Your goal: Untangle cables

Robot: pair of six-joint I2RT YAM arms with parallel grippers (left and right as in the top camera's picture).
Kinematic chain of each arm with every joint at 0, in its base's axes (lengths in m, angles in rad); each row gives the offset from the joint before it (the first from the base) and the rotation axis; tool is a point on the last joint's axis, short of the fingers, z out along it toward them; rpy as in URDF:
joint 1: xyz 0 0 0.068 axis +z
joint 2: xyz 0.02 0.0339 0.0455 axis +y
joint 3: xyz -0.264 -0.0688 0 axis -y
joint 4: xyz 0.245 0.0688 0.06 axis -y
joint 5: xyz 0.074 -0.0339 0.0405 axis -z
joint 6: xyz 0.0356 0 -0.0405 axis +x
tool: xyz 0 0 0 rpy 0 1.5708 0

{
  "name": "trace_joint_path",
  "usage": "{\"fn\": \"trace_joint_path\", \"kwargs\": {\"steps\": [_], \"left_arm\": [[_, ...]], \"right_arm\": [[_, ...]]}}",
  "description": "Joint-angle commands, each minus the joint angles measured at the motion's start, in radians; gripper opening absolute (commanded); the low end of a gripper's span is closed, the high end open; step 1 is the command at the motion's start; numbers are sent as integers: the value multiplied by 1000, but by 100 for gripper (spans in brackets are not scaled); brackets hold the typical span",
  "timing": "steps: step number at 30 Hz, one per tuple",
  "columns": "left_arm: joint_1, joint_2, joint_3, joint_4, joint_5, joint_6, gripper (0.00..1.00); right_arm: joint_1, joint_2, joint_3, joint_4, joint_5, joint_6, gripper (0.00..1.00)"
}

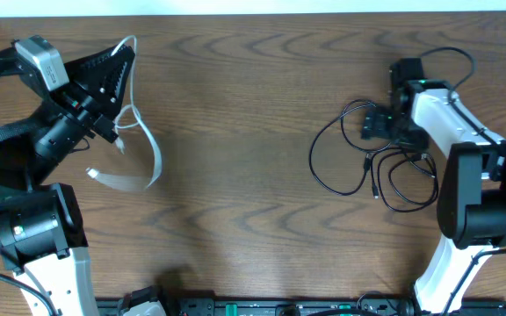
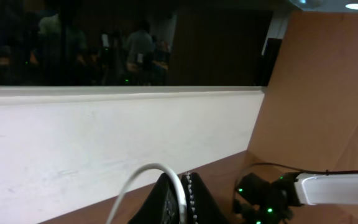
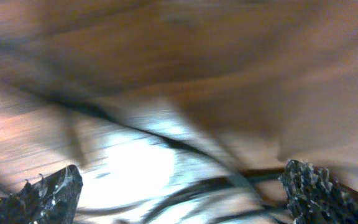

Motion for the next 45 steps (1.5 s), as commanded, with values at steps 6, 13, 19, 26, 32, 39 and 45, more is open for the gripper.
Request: {"fn": "trace_joint_path", "kwargs": {"steps": [6,13,19,26,32,39,45], "left_arm": [[4,-1,36,10,44,-38,8],[4,-3,36,10,81,-42,7],[4,-3,36,10,92,-53,8],[4,-3,36,9,136,-53,8],[-6,10,34,-10,139,-56,8],[-5,90,33,-10,208,-113,8],[-25,163,33,-3,308,-138,8]], "right_arm": [[168,12,-6,122,-283,-89,99],[289,12,-6,200,-340,-88,99],[323,11,-6,175,-188,-44,99],[295,-48,-1,180,-320,-251,99],[291,-200,1,167,-593,-538,99],[288,-385,0,164,-828,-703,99],[289,-468,1,176,-1001,-782,99]]}}
